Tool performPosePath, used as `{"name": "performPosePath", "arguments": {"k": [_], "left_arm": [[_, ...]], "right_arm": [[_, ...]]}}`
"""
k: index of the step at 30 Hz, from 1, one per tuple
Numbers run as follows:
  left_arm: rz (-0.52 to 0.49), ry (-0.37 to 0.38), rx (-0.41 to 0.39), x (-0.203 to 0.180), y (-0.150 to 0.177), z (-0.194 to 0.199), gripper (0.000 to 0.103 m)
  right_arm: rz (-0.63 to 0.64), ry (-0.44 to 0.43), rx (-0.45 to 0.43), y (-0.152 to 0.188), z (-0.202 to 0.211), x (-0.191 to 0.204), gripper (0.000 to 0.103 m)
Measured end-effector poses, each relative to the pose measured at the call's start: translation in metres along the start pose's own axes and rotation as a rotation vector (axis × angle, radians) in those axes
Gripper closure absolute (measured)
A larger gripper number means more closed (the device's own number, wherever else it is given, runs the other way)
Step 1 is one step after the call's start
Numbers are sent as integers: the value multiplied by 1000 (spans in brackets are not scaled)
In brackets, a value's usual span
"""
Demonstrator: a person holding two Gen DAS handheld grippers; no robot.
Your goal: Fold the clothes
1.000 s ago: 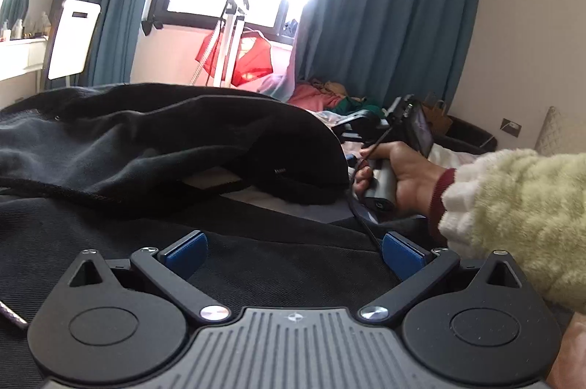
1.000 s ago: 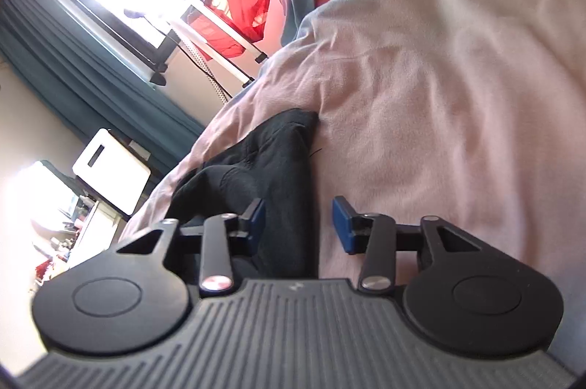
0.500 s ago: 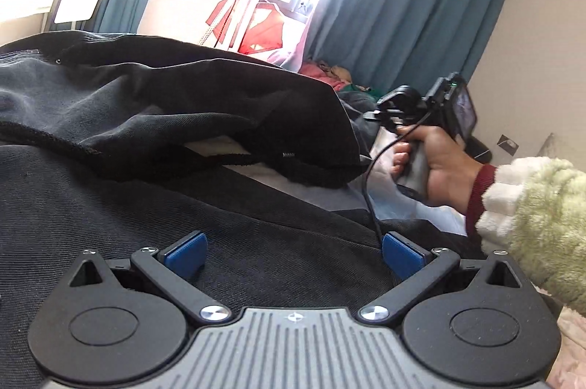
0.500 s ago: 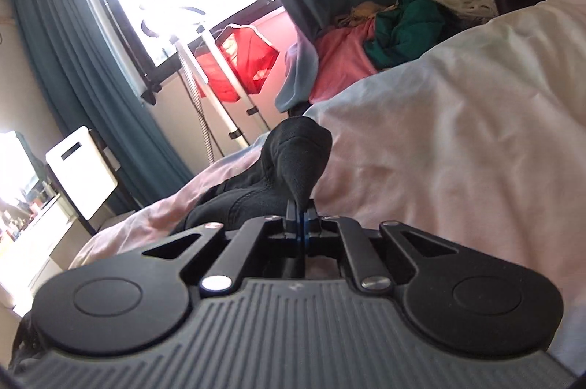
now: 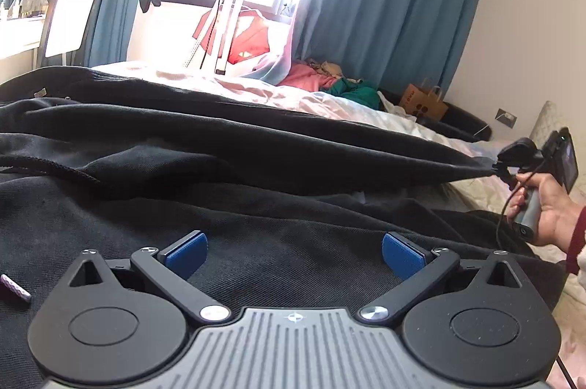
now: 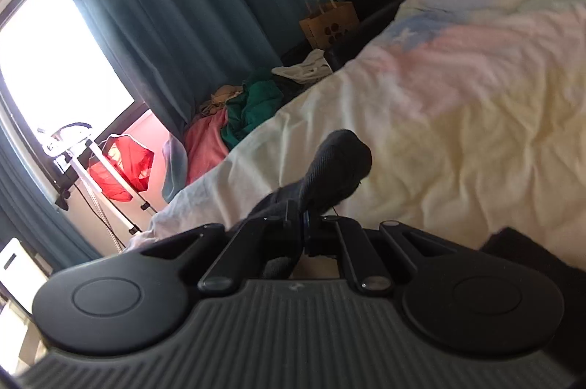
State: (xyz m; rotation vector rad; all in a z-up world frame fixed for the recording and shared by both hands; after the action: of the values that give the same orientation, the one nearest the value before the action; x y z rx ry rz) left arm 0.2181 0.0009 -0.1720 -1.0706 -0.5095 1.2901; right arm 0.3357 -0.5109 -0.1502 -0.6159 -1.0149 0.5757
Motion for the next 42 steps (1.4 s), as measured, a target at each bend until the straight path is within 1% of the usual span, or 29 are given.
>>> {"name": "performPosePath", "arguments": {"k": [3, 5, 7, 11, 13, 14, 15, 17, 20, 22, 23, 26, 29, 31, 32, 33, 35, 37, 38, 40, 41, 42], "left_arm": [[9, -21, 26, 5, 6, -6, 0], [32, -38, 39, 10, 9, -10, 0], [54, -50, 49, 15, 11, -13, 0], [68, -73, 44, 19, 11, -15, 0], [71, -83, 43, 19, 11, -16, 0], [69, -87, 43, 19, 12, -15, 0], [67, -91, 42, 18, 13, -13, 0], [61, -100, 43, 17, 15, -12, 0], [28, -114, 48, 13, 18, -15, 0], [12, -119, 50, 11, 19, -15, 0], [10, -119, 50, 11, 19, -15, 0], [14, -115, 48, 11, 19, -13, 0], [29, -105, 43, 10, 17, -10, 0], [39, -99, 40, 9, 15, -8, 0], [41, -95, 41, 8, 14, -7, 0], [39, -91, 39, 7, 13, -4, 0], [32, -85, 30, 4, 10, 3, 0], [24, -83, 22, 2, 6, 10, 0], [21, -84, 20, 1, 5, 13, 0], [18, -82, 18, -2, 2, 18, 0], [18, -80, 16, -3, 1, 21, 0], [16, -80, 13, -3, 0, 24, 0]], "right_arm": [[-122, -16, 49, 31, 3, -40, 98], [-173, -48, 83, 46, 0, -56, 98], [-242, -81, 128, 48, -8, -65, 97], [-325, -160, 166, 40, -24, -64, 92], [-365, -198, 182, 40, -33, -63, 83], [-389, -216, 194, 40, -39, -62, 73], [-407, -231, 202, 39, -45, -61, 69], [-417, -239, 210, 35, -54, -59, 69], [-408, -200, 214, 32, -62, -57, 71], [-391, -166, 208, 32, -63, -54, 82], [-382, -149, 205, 32, -63, -52, 97], [-353, -126, 151, 24, -52, -51, 98], [-323, -160, 49, 4, -32, -42, 98], [-251, -172, -17, -10, -14, -32, 98], [-192, -165, -49, -15, -7, -29, 98], [-172, -146, -57, -14, -3, -34, 98], [-217, -77, -19, -2, -1, -60, 98], [-266, 2, 39, 16, -1, -91, 98], [-287, 27, 66, 25, 0, -105, 98], [-331, 19, 93, 31, 1, -117, 98], [-328, 16, 99, 31, 1, -117, 97], [-280, 27, 103, 28, 3, -111, 94]]}}
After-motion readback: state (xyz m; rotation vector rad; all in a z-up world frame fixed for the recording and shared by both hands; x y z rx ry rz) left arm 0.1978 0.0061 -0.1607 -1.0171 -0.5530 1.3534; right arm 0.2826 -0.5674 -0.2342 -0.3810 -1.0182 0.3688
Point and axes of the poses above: each gripper's, at about its wrist camera, not at the fingertips, and z roughly against the way its jaws point, x to its left, y to its underside, the point moved 8 cm from there along -z, roughly the way its jaws point
